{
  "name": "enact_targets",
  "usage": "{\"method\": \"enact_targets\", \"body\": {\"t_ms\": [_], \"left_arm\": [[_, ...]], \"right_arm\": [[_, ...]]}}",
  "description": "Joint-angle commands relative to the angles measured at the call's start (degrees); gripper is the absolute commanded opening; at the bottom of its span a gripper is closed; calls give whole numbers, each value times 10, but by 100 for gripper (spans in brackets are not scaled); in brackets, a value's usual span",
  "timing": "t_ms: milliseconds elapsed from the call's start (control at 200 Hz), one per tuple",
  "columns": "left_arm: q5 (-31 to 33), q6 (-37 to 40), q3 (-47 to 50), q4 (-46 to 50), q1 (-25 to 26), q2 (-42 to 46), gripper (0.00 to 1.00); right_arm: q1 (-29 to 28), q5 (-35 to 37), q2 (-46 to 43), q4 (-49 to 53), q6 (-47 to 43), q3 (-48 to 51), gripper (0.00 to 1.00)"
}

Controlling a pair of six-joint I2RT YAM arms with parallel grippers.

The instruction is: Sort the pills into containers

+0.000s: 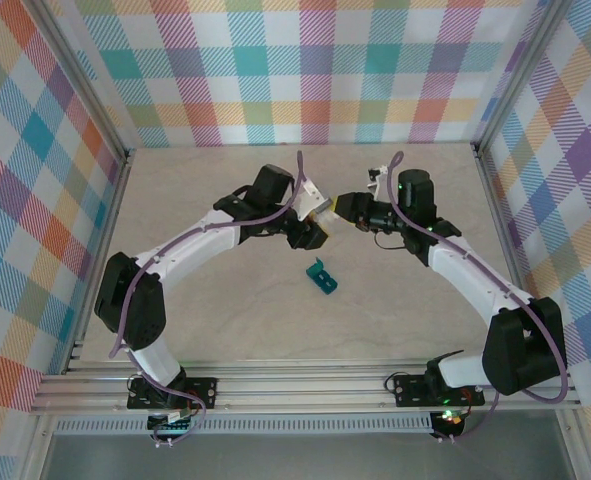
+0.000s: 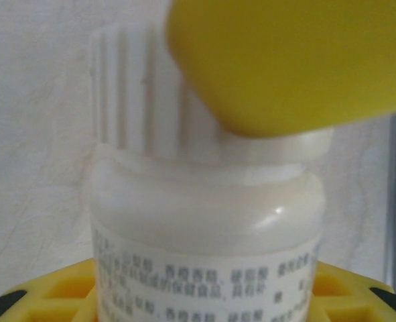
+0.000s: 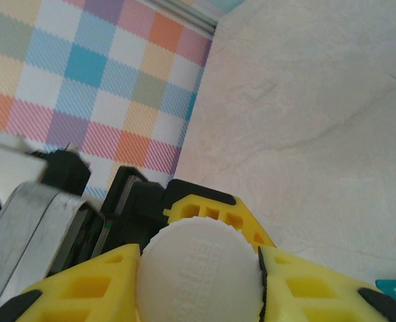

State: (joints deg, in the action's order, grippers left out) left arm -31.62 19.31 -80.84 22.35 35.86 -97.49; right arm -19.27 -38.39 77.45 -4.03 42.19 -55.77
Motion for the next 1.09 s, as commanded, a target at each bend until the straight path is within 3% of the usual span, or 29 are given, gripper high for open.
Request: {"method": "enact_targets", "body": {"t_ms": [0, 140, 250, 420, 535, 810, 1090], "left_arm": [[-113, -47, -20, -42, -21, 14, 0], [-159, -85, -13, -86, -36, 24, 0], [-151, -86, -24, -78, -36, 20, 0], [-85, -41, -34, -22, -31, 10, 0], [-34, -11, -26, -7, -26, 11, 0], [18, 35, -22, 23, -13, 5, 0], [36, 61, -43, 55, 12, -13, 0]], "right_arm": [[13, -76, -15, -52, -94, 27, 34], [26, -118, -19, -115, -73, 51, 34], [26, -119, -13, -106, -66, 43, 36], [26, -89, -31, -68, -39, 25, 66], [27, -67, -53, -24, -35, 16, 73], [29, 58, -79, 56, 13, 19, 74], [29, 49, -48, 22, 59, 12, 72]]}}
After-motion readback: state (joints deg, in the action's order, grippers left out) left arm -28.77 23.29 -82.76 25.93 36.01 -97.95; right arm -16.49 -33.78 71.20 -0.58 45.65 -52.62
